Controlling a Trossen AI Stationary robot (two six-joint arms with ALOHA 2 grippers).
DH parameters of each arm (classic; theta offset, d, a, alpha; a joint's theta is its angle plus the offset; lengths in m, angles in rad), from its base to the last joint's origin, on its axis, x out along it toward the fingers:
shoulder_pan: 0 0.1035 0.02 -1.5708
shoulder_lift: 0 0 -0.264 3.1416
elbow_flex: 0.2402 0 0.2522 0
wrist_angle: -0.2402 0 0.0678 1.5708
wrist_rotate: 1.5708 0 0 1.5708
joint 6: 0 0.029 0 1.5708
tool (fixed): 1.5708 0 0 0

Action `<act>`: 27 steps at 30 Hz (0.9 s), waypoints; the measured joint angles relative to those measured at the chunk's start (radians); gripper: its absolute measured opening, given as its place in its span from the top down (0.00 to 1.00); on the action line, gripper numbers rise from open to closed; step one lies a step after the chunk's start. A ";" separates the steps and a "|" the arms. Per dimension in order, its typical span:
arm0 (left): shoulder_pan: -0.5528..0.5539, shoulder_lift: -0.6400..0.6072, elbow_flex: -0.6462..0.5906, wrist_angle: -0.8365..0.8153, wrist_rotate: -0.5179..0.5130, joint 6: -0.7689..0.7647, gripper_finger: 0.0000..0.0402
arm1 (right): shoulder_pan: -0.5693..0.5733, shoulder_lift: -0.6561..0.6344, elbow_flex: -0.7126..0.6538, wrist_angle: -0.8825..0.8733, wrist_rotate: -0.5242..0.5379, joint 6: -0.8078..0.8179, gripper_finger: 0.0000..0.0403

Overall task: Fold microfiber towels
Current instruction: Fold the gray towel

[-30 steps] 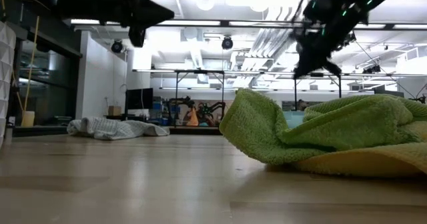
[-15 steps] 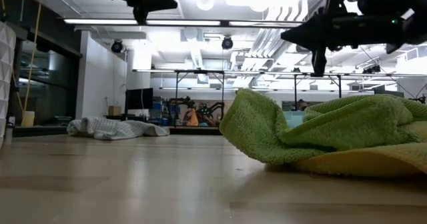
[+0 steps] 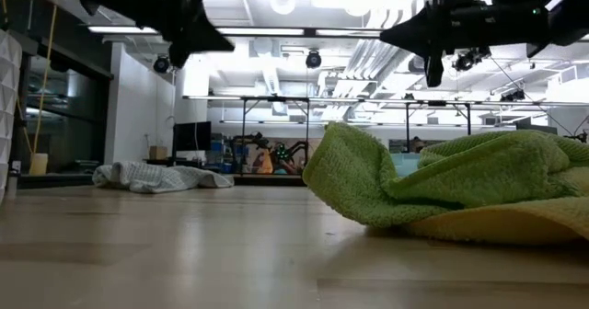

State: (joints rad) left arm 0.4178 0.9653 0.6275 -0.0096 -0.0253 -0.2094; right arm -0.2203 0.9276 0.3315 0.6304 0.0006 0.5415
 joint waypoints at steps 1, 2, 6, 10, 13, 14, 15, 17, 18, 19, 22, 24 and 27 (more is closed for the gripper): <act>0.014 0.000 0.009 -0.045 -0.042 -0.024 0.98 | 0.000 0.000 0.000 -0.005 0.000 0.000 1.00; 0.041 0.000 0.028 -0.107 -0.067 -0.050 0.97 | 0.000 0.000 0.000 -0.010 0.000 0.000 1.00; 0.175 0.021 0.119 -0.383 -0.036 -0.073 0.91 | 0.000 0.001 0.000 -0.037 0.023 0.007 1.00; 0.235 0.067 0.147 -0.587 0.080 -0.005 0.83 | -0.001 0.001 0.000 -0.070 0.059 0.036 1.00; 0.204 0.106 0.146 -0.711 0.134 0.057 0.75 | -0.001 0.002 0.000 -0.078 0.062 0.042 1.00; 0.179 0.123 0.146 -0.747 0.139 0.081 0.72 | -0.001 0.002 0.000 -0.084 0.062 0.041 1.00; 0.149 0.142 0.146 -0.773 0.141 0.110 0.69 | -0.001 0.002 0.000 -0.089 0.062 0.039 1.00; 0.082 0.179 0.146 -0.795 0.134 0.185 0.65 | -0.001 0.003 0.000 -0.096 0.062 0.036 1.00; 0.048 0.197 0.146 -0.795 0.118 0.228 0.63 | -0.001 0.003 0.000 -0.102 0.064 0.036 1.00; 0.012 0.216 0.146 -0.791 0.105 0.275 0.61 | 0.000 0.003 0.000 -0.107 0.071 0.035 1.00; -0.077 0.284 0.146 -0.761 0.071 0.391 0.58 | -0.001 0.003 0.000 -0.122 0.075 0.034 1.00; -0.123 0.332 0.146 -0.755 0.026 0.434 0.58 | -0.001 0.003 0.000 -0.128 0.075 0.034 1.00; -0.156 0.404 0.146 -0.745 -0.032 0.467 0.58 | -0.001 0.003 0.000 -0.138 0.075 0.034 1.00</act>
State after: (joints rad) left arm 0.2617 1.3691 0.7738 -0.7542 -0.0573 0.2572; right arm -0.2211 0.9302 0.3317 0.4923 0.0757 0.5758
